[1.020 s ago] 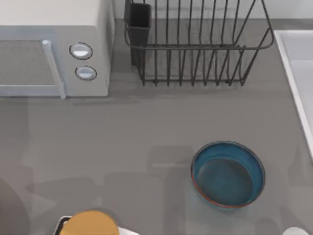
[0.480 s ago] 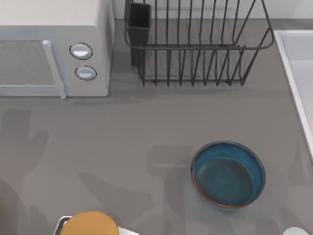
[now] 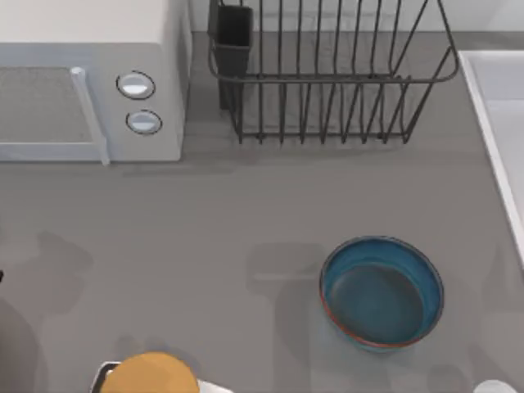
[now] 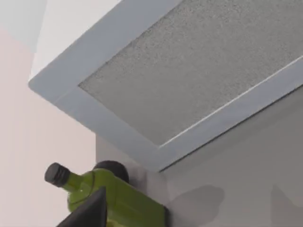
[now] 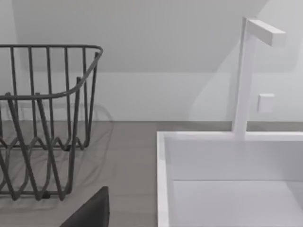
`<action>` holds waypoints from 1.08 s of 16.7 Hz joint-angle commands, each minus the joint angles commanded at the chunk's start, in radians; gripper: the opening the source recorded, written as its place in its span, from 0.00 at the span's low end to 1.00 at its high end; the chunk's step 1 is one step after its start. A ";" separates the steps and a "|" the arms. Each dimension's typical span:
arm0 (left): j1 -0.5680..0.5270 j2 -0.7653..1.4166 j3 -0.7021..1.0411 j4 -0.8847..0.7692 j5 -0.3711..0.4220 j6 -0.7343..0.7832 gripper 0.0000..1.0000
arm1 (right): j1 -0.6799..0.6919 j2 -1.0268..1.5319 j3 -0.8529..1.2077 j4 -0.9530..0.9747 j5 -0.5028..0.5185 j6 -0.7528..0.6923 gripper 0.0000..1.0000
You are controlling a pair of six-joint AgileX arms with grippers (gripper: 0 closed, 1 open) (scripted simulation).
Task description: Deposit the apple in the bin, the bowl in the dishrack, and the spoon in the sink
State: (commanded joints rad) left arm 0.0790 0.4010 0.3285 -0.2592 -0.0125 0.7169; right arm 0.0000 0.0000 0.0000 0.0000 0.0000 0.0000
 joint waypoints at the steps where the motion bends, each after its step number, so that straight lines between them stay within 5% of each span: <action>1: -0.009 -0.055 -0.047 0.036 0.006 -0.117 1.00 | 0.000 0.000 0.000 0.000 0.000 0.000 1.00; 8: -0.068 -0.351 -0.289 0.227 0.015 -0.644 1.00 | 0.000 0.000 0.000 0.000 0.000 0.000 1.00; 18: -0.079 -0.401 -0.329 0.259 0.013 -0.717 1.00 | 0.004 0.011 0.011 -0.010 0.000 0.004 1.00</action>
State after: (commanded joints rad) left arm 0.0000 0.0000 0.0000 0.0000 0.0000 0.0000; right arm 0.0041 0.0113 0.0113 -0.0105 0.0003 0.0041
